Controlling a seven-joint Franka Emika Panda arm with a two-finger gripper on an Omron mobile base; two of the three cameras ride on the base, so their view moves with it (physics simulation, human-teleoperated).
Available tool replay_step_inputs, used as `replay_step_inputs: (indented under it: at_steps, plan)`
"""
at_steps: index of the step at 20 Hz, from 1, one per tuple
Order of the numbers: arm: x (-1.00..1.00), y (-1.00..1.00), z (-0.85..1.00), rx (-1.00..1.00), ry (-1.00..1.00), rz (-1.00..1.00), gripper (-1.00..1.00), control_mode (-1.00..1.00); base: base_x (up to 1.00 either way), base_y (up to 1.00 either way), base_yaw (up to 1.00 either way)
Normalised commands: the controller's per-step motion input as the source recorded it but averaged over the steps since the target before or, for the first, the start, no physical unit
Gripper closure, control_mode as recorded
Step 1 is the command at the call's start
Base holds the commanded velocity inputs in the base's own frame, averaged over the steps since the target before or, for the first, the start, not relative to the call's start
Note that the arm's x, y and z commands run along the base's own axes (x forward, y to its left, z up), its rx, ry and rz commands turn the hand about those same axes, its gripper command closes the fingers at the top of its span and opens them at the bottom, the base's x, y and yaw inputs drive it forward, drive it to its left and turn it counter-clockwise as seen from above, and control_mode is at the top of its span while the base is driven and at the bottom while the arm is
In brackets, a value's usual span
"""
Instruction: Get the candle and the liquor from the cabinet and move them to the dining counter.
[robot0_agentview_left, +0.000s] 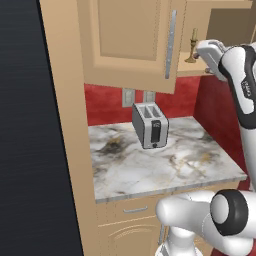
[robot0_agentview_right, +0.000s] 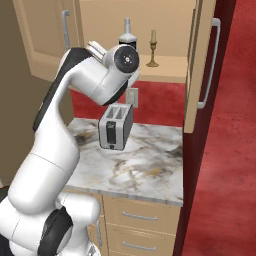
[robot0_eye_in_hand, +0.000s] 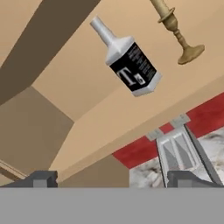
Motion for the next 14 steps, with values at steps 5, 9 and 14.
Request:
replay_step_inputs:
  at_steps: [5,9,14]
  plan:
    - [0.26,0.1,-0.08,0.11,0.01,0.11,-1.0,-1.0,0.0,0.0,0.0]
    - [0.24,0.13,-0.04,0.1,0.02,0.12,-1.0,-1.0,0.0,0.0,0.0]
    - [0.23,0.16,0.0,0.09,0.06,0.11,-1.0,-1.0,0.0,0.0,0.0]
